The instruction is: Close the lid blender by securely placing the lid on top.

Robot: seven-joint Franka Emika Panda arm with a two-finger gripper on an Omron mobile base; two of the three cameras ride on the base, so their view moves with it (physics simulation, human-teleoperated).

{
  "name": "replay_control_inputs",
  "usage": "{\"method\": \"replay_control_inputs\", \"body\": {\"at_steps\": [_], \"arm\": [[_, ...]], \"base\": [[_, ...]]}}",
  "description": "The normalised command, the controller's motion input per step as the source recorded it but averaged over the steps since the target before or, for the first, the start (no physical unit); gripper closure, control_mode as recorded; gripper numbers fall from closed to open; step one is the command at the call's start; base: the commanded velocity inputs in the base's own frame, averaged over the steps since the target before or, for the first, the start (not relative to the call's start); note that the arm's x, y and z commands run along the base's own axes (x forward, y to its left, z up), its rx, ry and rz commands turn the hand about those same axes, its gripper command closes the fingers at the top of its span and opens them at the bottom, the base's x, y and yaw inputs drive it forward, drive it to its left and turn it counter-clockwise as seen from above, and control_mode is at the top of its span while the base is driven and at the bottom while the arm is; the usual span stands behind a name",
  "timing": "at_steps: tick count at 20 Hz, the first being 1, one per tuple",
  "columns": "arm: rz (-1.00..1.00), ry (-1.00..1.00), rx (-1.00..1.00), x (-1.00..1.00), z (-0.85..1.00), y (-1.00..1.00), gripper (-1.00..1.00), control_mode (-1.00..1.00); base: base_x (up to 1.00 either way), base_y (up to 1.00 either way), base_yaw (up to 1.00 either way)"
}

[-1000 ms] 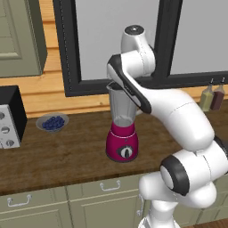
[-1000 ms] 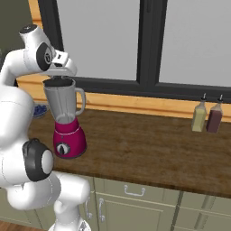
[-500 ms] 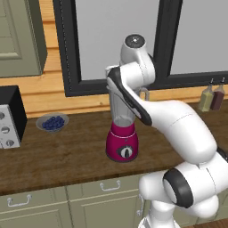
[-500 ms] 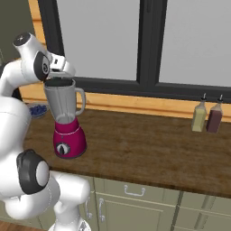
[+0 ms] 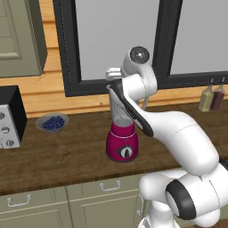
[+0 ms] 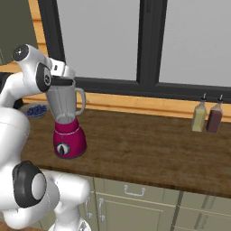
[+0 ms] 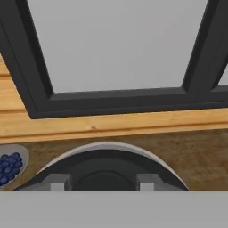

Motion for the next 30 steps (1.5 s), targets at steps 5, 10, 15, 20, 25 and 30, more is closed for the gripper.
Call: {"method": "replay_control_inputs", "body": {"at_steps": [5, 10, 15, 20, 25, 30], "arm": [[0.00, -0.06, 0.05, 0.16, 0.00, -0.02, 1.00, -1.00], [0.00, -0.20, 0.02, 0.00, 0.00, 0.00, 1.00, -1.00], [0.00, -0.08, 0.00, 0.00, 0.00, -0.03, 1.00, -1.00], [0.00, 0.05, 0.00, 0.00, 0.00, -0.14, 1.00, -1.00], [0.00, 0.08, -0.01, 0.00, 0.00, -0.01, -1.00, -1.00], [0.00, 0.05, -0.03, 0.00, 0.00, 0.00, -1.00, -1.00]], "base": [[0.00, 0.00, 0.00], [0.00, 0.00, 0.00], [0.00, 0.00, 0.00], [0.00, 0.00, 0.00], [0.00, 0.00, 0.00], [0.00, 0.00, 0.00]]}}
